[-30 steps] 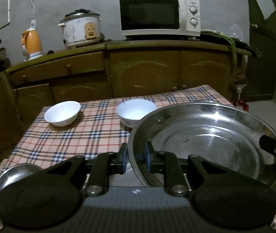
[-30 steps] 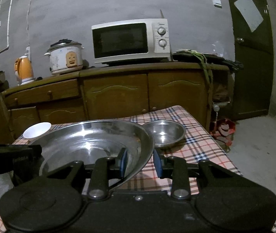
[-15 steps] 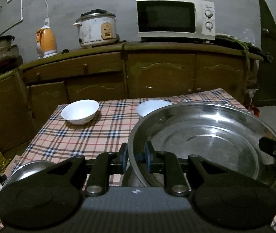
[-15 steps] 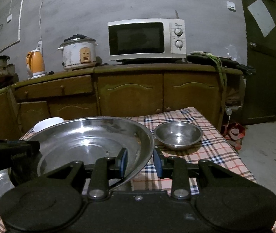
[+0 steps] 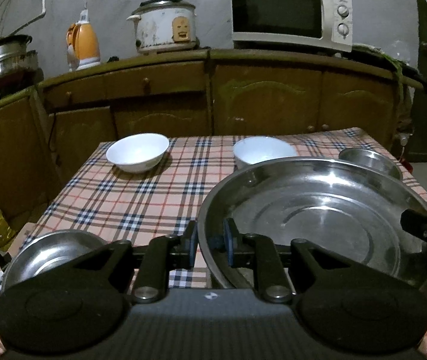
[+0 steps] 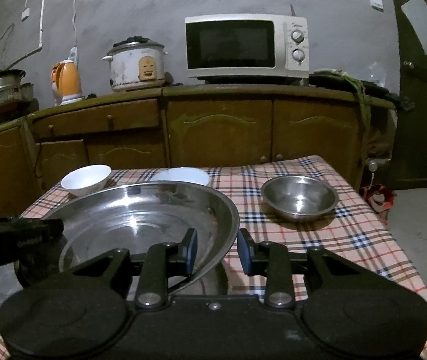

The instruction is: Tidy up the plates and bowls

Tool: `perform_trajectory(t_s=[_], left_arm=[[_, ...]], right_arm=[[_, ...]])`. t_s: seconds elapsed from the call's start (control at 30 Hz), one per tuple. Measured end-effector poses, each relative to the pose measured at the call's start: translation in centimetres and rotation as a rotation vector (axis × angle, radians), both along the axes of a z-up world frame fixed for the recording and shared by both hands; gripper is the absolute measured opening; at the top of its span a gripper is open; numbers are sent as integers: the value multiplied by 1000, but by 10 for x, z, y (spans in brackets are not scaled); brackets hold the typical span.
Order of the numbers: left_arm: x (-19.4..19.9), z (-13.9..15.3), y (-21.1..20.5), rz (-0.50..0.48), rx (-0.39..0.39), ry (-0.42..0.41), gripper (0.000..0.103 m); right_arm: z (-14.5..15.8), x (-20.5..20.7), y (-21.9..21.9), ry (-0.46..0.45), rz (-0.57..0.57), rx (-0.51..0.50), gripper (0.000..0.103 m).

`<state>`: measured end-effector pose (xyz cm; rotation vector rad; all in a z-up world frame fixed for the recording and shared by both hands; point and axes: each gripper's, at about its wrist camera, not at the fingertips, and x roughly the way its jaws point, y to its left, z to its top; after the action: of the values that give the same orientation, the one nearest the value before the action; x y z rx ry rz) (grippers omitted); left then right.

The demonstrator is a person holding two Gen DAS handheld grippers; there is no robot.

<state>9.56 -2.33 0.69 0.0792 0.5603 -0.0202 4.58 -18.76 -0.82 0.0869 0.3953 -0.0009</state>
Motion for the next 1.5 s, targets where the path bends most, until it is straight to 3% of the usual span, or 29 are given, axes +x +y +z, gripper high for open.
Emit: perform_trajectory(t_s=[0.8, 1.5], left_arm=[[26, -56, 6, -8, 27, 108, 19], [36, -81, 2, -10, 45, 143, 23]], right_arm=[[-60, 41, 1, 142, 15, 8, 38], [-81, 53, 4, 188, 16, -17, 37]])
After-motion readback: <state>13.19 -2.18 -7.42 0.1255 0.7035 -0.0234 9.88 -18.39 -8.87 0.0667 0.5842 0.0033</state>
